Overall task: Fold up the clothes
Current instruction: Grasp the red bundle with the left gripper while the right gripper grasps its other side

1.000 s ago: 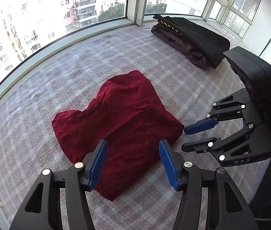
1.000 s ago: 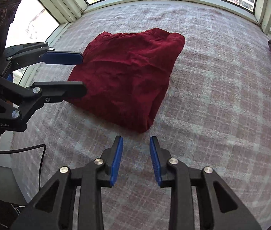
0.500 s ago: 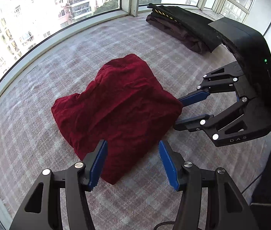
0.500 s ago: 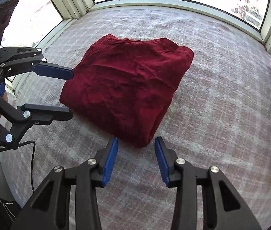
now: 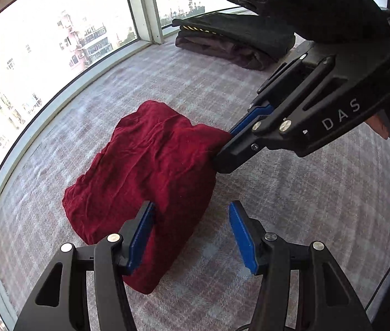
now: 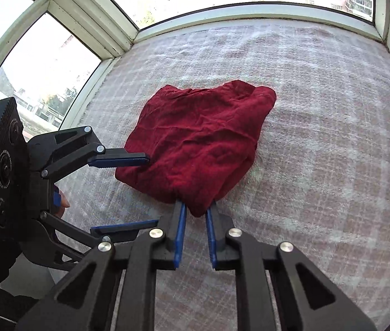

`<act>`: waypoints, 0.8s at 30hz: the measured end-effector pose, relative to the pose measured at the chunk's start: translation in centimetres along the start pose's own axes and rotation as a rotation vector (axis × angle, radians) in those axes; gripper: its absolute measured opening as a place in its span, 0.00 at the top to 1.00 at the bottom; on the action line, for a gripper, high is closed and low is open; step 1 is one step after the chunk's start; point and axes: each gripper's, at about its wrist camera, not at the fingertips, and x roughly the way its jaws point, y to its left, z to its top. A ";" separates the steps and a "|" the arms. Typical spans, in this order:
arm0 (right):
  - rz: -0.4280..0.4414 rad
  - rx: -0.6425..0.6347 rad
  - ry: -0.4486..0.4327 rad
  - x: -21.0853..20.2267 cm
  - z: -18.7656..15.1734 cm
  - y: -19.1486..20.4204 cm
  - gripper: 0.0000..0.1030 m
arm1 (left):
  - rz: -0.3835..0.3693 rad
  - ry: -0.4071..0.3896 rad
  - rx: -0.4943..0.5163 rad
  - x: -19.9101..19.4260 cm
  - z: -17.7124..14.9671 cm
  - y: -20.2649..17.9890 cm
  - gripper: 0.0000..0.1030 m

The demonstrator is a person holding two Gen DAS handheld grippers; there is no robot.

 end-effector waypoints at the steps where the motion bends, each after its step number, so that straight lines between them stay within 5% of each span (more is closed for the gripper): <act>1: 0.007 0.001 -0.002 0.0 0.3 -0.2 0.86 | 0.007 -0.013 0.022 -0.1 0.2 -0.6 0.48; 5: 0.019 0.000 -0.002 -1.1 0.3 -0.5 0.86 | 0.093 -0.014 0.106 0.9 0.6 -2.2 0.48; 10: 0.040 -0.013 -0.001 -1.9 0.8 -0.5 0.86 | 0.208 0.010 0.075 2.4 0.9 -1.3 0.50; 13: 0.037 -0.031 -0.001 -2.7 0.5 -0.7 0.86 | 0.173 0.023 -0.007 2.8 0.8 0.4 0.68; 16: 0.018 -0.028 -0.005 -2.8 0.2 -0.9 0.83 | 0.107 0.002 -0.136 2.5 0.7 2.7 0.72; 18: -0.005 0.010 0.004 -2.8 0.0 -2.0 0.53 | 0.103 -0.022 -0.176 2.0 0.7 3.5 0.72; 22: -0.020 0.138 -0.008 -2.8 0.1 -4.7 0.51 | 0.089 -0.057 -0.224 1.0 0.3 4.2 0.72; 24: -0.101 0.099 -0.049 -3.1 0.6 -4.7 0.51 | 0.081 -0.055 -0.234 0.7 0.2 4.2 0.72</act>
